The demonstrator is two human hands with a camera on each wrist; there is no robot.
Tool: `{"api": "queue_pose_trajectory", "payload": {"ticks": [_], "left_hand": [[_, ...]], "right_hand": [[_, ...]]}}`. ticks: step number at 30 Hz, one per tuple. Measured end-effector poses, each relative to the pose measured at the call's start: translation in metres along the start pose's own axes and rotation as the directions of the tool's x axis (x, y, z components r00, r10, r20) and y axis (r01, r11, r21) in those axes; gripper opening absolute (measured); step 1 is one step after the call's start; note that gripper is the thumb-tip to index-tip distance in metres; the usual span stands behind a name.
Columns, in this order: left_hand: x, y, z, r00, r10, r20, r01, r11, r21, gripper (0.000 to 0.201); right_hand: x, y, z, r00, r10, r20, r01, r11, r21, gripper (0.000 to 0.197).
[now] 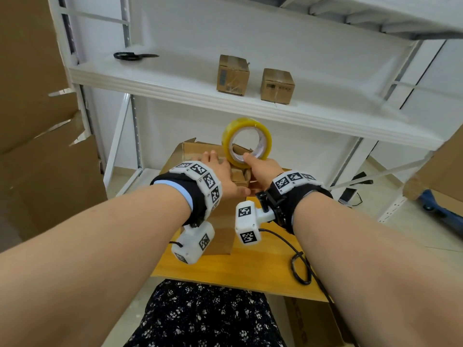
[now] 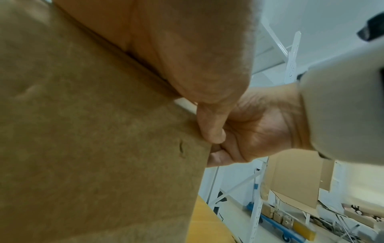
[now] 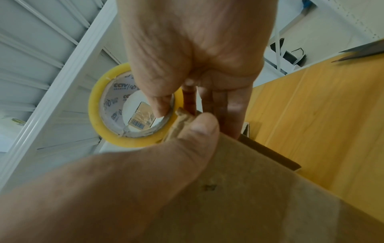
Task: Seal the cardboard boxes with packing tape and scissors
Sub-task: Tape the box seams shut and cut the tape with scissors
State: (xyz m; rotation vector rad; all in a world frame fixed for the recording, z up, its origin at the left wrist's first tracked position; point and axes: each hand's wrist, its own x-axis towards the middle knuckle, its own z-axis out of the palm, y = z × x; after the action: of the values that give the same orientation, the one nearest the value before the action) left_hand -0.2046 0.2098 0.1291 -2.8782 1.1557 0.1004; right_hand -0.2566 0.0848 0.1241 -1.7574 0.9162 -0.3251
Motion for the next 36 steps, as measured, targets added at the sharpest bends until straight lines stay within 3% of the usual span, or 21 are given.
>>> {"api": "queue_pose_trajectory", "payload": {"ticks": [5, 8, 13, 14, 16, 18, 22, 27, 31, 36], "left_hand": [[-0.007, 0.008, -0.001, 0.986, -0.168, 0.013, 0.168, 0.982, -0.082, 0.112], [-0.008, 0.014, -0.01, 0.98, -0.196, 0.044, 0.201, 0.961, -0.188, 0.11], [0.002, -0.014, -0.035, 0.995, 0.074, 0.061, -0.05, 0.943, -0.33, 0.057], [0.005, -0.021, -0.034, 0.999, 0.051, 0.015, -0.043, 0.944, -0.327, 0.056], [0.013, -0.035, -0.02, 0.985, -0.123, -0.117, 0.096, 0.972, -0.214, 0.058], [0.017, -0.044, -0.005, 0.971, -0.201, -0.13, 0.181, 0.972, -0.148, 0.061], [0.032, -0.051, 0.016, 0.975, -0.217, -0.054, 0.204, 0.962, -0.184, 0.065], [0.028, -0.047, 0.012, 0.975, -0.21, -0.074, 0.197, 0.968, -0.157, 0.065], [0.013, -0.038, -0.002, 0.975, -0.22, -0.045, 0.211, 0.966, -0.149, 0.058], [0.008, -0.033, -0.006, 0.97, -0.225, -0.097, 0.207, 0.965, -0.162, 0.053]], "right_hand": [[-0.008, -0.007, 0.006, 0.999, -0.035, 0.012, 0.036, 0.996, -0.083, 0.044], [-0.007, -0.01, 0.006, 0.998, -0.063, 0.03, 0.067, 0.982, -0.177, 0.042], [-0.007, -0.008, -0.002, 0.996, -0.073, 0.042, 0.08, 0.972, -0.223, 0.031], [-0.007, -0.008, -0.003, 0.996, -0.075, 0.043, 0.083, 0.97, -0.229, 0.029], [-0.006, -0.007, -0.002, 0.996, -0.068, 0.055, 0.08, 0.965, -0.248, 0.029], [-0.006, -0.008, -0.002, 0.997, -0.055, 0.063, 0.07, 0.961, -0.269, 0.033], [-0.006, -0.009, -0.003, 0.997, -0.026, 0.069, 0.046, 0.947, -0.319, 0.042], [-0.006, -0.007, -0.002, 0.996, -0.01, 0.085, 0.039, 0.939, -0.341, 0.049], [-0.005, -0.005, -0.007, 0.999, -0.028, 0.044, 0.041, 0.942, -0.334, 0.048], [-0.001, -0.004, -0.012, 1.0, -0.008, 0.004, 0.009, 0.941, -0.339, 0.056]]}}
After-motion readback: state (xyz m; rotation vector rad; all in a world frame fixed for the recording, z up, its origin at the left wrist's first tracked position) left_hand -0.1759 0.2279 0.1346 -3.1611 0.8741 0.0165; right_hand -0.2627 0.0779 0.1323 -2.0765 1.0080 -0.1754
